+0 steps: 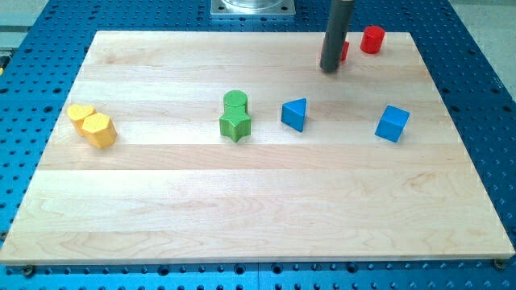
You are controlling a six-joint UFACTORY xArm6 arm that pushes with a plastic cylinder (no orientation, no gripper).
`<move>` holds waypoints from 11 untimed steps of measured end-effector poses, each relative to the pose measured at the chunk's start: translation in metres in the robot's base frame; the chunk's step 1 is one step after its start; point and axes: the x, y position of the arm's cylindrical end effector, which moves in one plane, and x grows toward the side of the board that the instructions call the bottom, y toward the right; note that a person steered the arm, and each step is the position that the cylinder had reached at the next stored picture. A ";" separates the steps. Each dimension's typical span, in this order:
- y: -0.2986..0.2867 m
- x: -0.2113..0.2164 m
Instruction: Slide the red star to the left of the red circle
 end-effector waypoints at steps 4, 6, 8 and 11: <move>-0.040 -0.082; -0.021 -0.082; 0.006 -0.080; 0.018 -0.070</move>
